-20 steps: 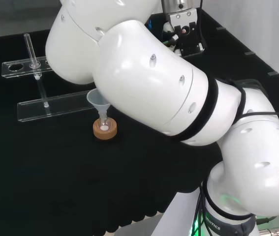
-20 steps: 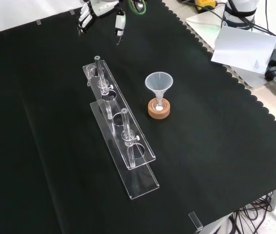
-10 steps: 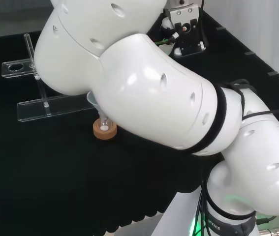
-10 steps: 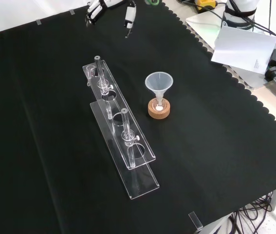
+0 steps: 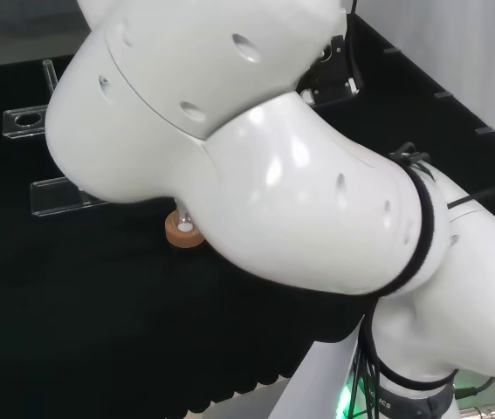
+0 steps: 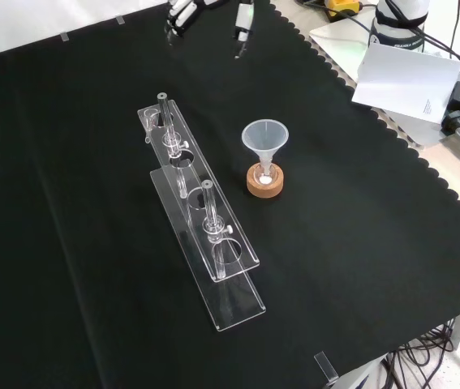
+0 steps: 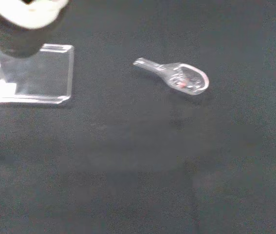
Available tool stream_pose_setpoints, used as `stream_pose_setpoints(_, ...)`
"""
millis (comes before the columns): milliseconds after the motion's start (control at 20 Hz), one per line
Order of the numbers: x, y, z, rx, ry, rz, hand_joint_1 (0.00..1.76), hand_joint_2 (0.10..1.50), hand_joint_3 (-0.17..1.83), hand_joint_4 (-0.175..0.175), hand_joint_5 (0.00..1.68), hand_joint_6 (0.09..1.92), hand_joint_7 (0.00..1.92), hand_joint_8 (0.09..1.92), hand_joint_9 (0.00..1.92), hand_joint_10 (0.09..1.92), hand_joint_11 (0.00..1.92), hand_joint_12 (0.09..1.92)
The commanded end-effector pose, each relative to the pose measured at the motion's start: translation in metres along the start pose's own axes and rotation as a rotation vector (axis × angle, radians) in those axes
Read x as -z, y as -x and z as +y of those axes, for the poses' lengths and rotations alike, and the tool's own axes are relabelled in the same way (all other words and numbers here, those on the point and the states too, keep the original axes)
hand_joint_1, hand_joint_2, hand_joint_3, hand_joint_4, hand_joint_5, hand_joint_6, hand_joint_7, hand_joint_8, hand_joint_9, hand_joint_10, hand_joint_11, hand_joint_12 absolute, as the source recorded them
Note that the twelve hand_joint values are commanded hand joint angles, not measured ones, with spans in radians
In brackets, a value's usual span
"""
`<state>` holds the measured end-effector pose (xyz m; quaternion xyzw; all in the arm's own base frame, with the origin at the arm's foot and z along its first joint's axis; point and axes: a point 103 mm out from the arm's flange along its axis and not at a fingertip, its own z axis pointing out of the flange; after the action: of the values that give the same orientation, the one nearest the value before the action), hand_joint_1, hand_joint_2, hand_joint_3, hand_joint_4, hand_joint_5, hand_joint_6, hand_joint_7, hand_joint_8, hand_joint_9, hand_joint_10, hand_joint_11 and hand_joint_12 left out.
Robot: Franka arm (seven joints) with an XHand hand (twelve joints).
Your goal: Remove the funnel from the round-bottom flask.
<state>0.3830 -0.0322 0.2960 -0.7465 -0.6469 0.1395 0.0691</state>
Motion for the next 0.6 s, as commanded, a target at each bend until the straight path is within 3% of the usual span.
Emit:
stream_pose_setpoints(50,-0.006,-0.013,-0.031,0.075,-0.073,0.059,0.7,0.68,0.44,-0.014,0.38,0.15,0.24,0.65,0.55,0.59,0.41,1.32)
stream_pose_setpoints(600,-0.01,-0.04,-0.041,0.186,-0.138,0.09,0.56,0.66,0.36,-0.037,0.33,0.09,0.17,0.69,0.43,0.65,0.33,1.43)
